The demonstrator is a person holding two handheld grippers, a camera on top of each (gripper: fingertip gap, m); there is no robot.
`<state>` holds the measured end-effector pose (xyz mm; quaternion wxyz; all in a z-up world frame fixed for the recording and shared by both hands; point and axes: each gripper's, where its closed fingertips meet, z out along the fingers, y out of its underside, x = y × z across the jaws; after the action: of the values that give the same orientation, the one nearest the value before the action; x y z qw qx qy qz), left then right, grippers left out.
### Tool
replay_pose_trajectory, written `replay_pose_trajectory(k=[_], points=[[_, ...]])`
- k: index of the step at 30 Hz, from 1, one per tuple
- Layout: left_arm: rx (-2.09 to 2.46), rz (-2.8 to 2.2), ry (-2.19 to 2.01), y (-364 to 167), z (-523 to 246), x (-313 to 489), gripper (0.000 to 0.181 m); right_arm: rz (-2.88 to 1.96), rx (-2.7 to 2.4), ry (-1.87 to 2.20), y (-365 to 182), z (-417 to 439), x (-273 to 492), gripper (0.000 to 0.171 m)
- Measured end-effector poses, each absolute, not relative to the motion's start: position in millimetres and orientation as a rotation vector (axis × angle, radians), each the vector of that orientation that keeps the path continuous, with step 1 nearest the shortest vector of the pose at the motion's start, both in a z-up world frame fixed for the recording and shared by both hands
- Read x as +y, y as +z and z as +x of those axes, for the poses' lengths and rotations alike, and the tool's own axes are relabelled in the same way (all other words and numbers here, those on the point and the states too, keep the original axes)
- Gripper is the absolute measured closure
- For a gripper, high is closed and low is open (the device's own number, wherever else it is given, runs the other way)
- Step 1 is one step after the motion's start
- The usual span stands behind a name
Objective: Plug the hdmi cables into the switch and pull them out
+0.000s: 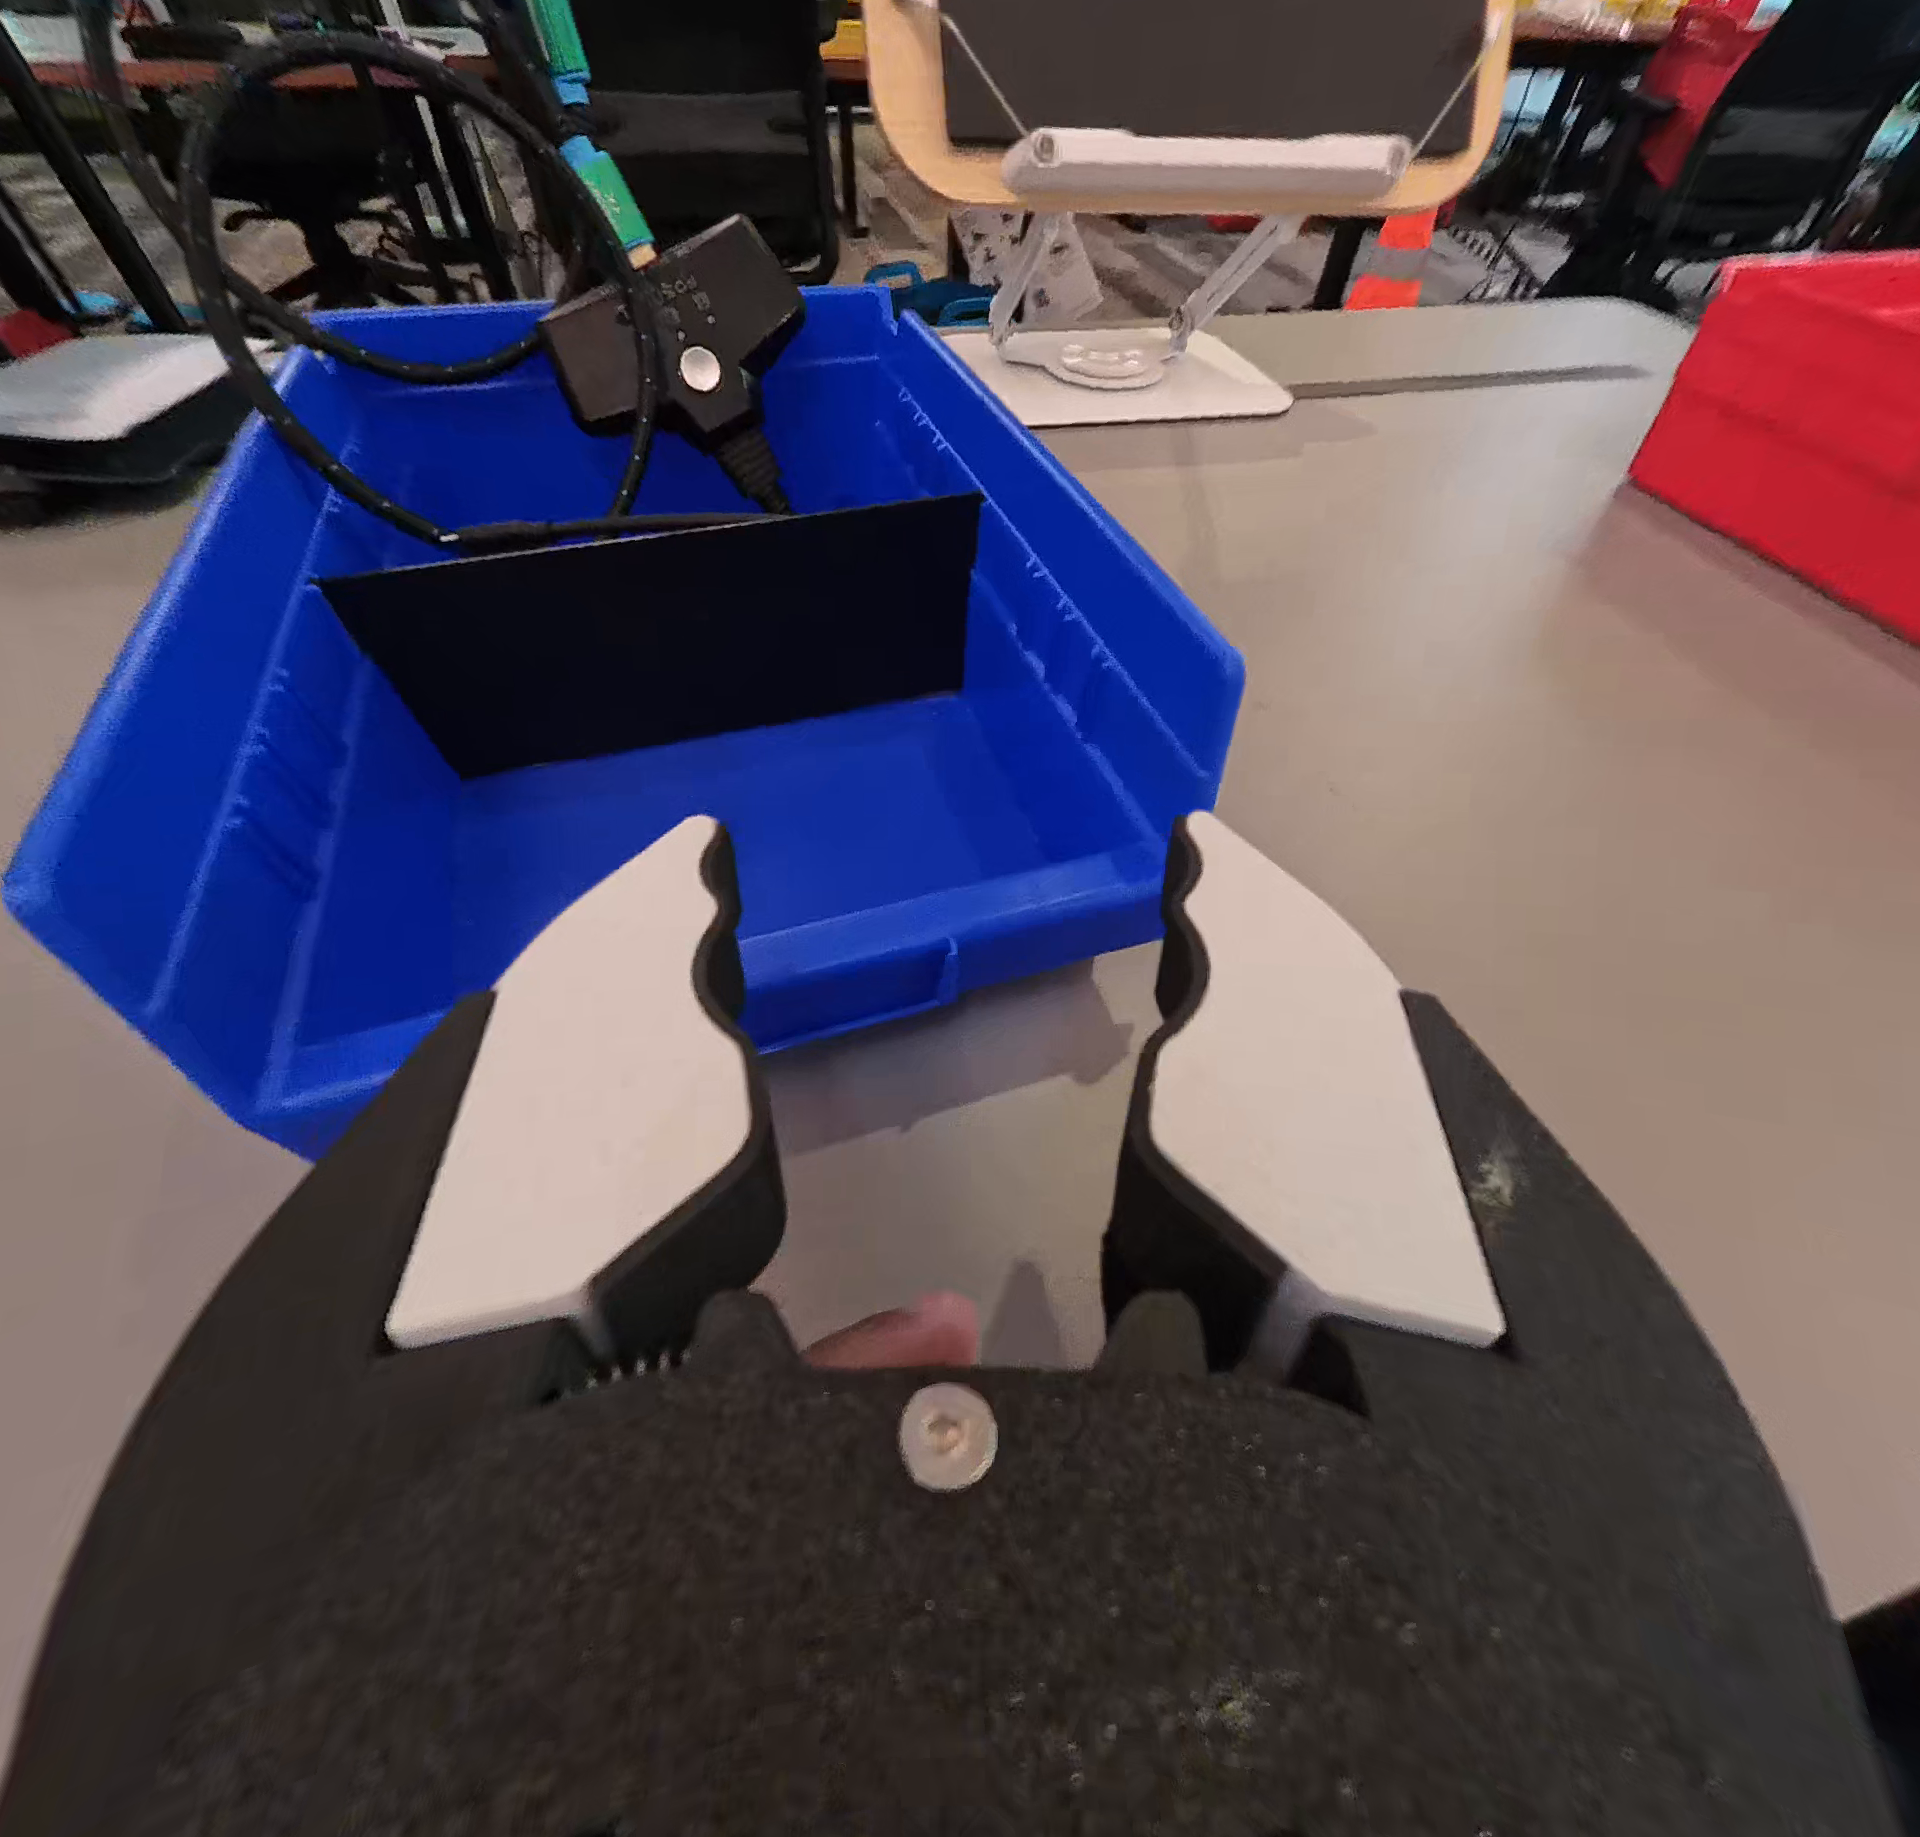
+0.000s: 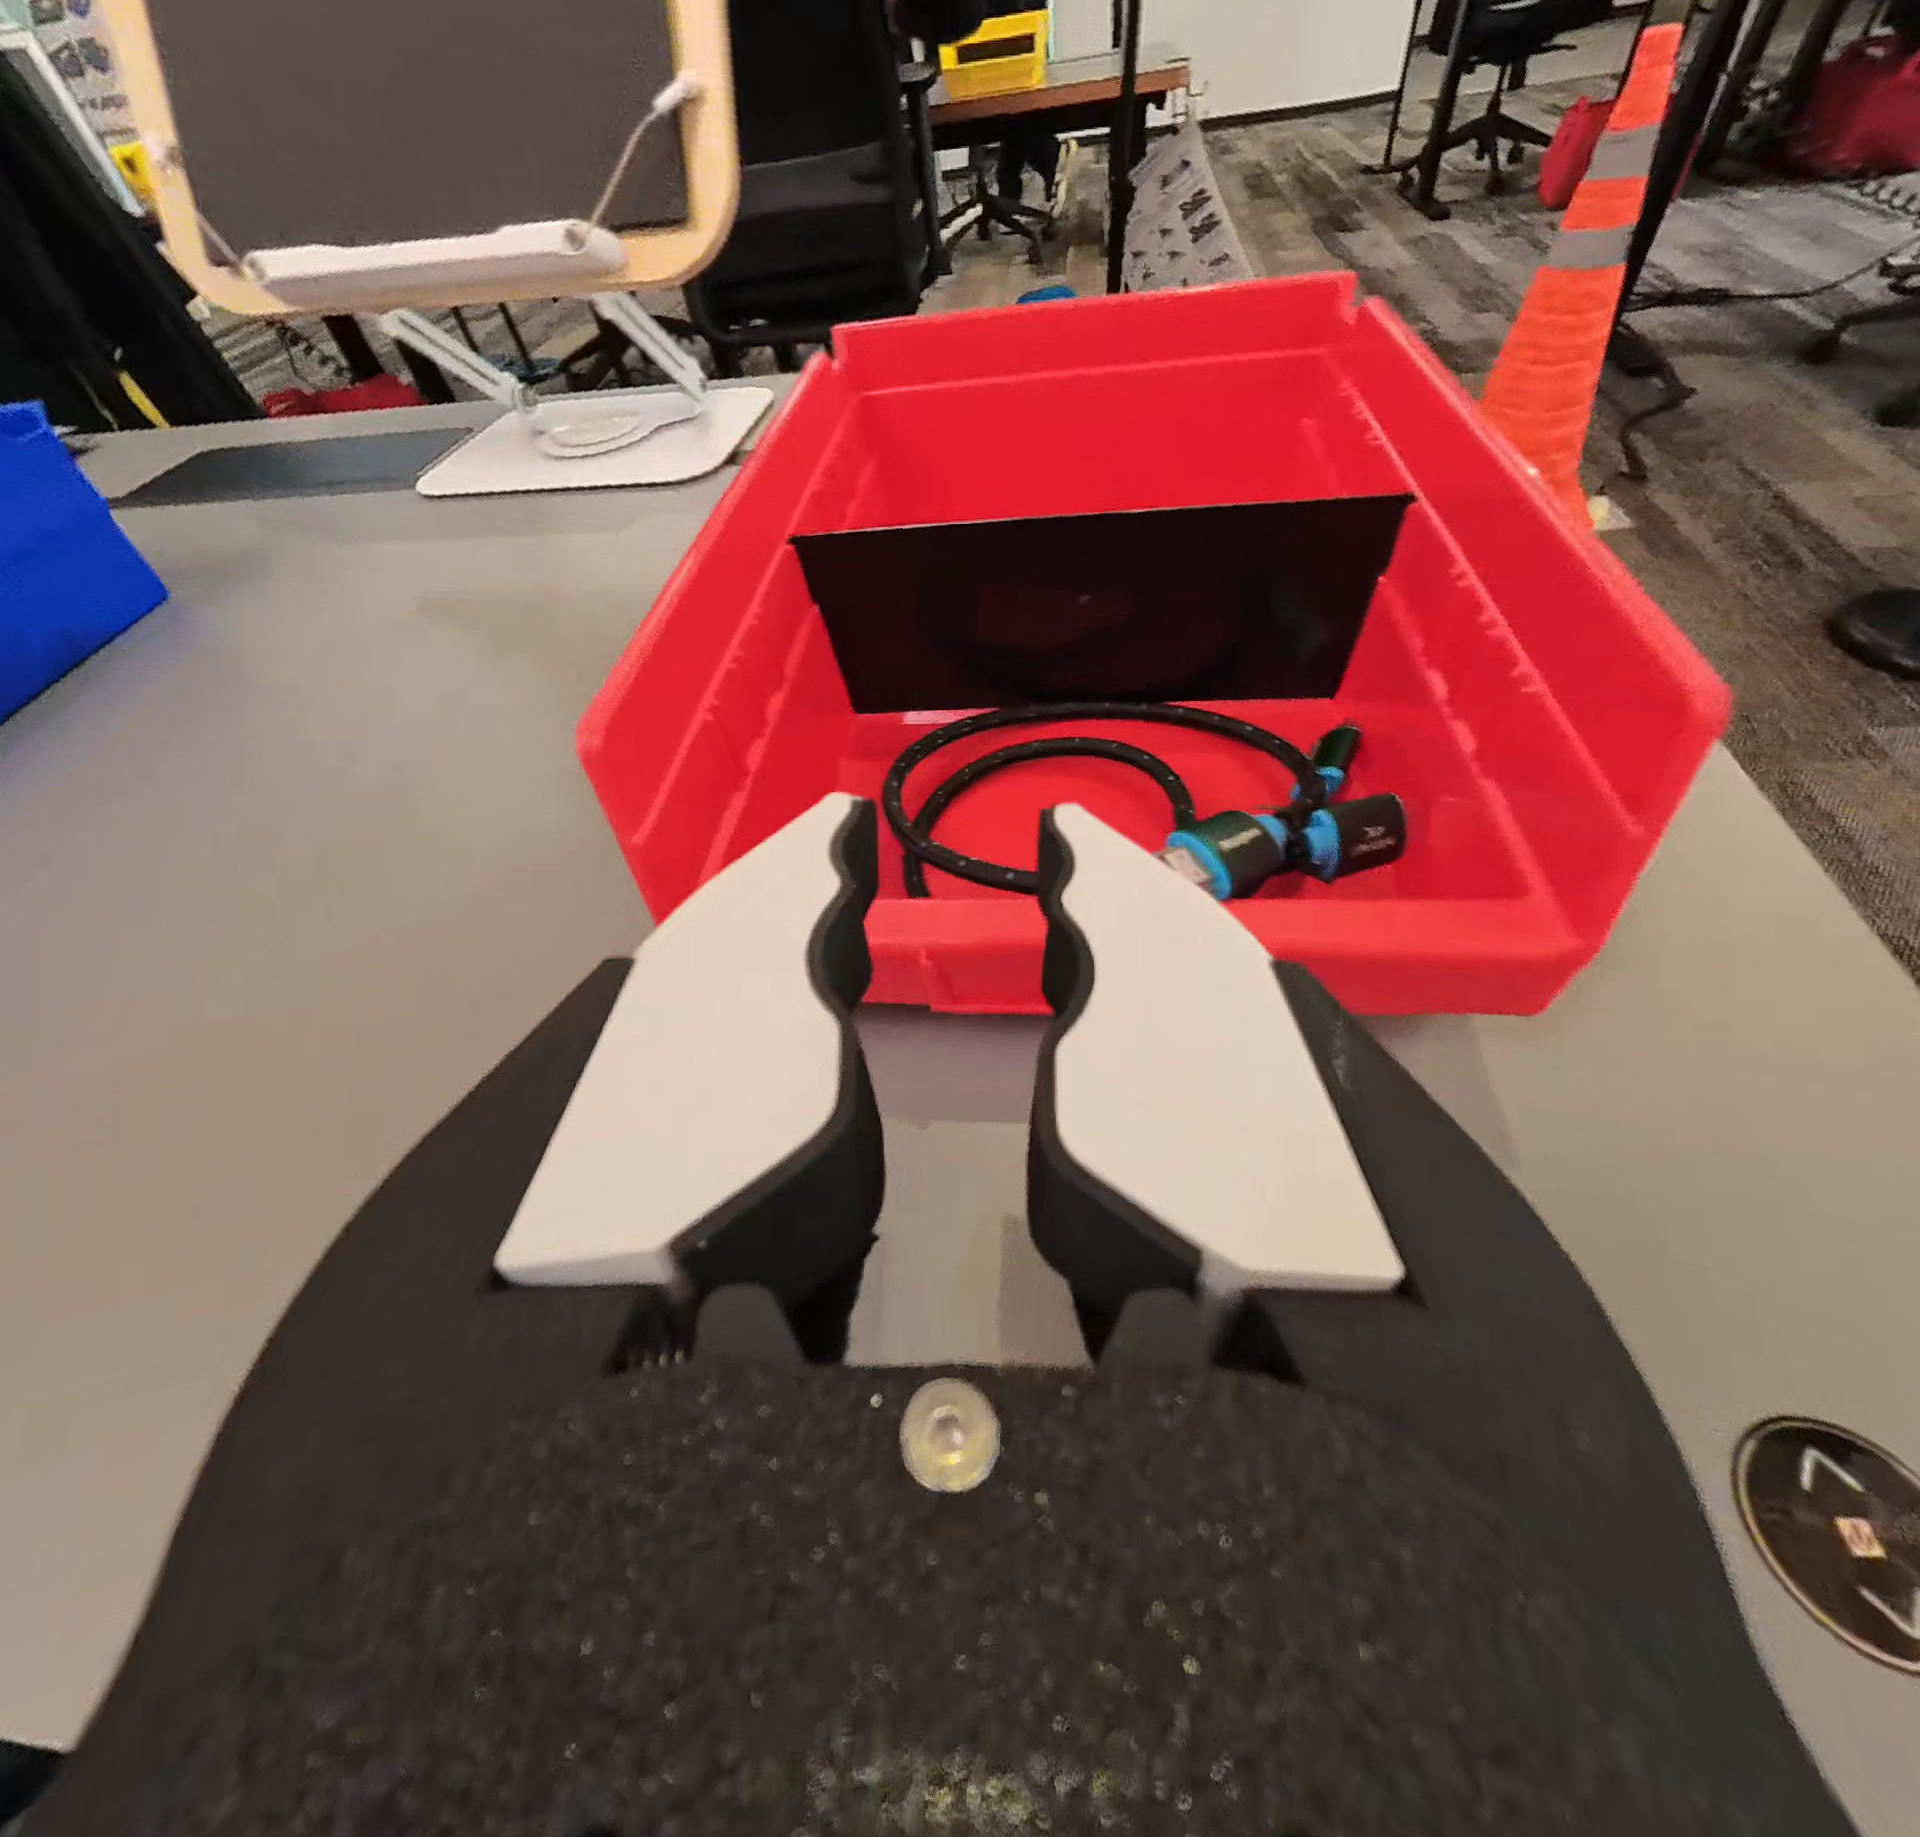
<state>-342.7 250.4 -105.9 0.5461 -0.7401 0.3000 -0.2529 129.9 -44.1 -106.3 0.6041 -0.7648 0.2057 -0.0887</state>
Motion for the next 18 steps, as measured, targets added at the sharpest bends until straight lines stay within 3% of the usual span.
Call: replay_pose_trajectory(k=[18], points=[[0.734, -1.752, -0.67, -96.9, -344.4, 265.2, 0.108, -1.766, 0.238, -0.221, -97.6, 92.0, -13.7, 0.142]])
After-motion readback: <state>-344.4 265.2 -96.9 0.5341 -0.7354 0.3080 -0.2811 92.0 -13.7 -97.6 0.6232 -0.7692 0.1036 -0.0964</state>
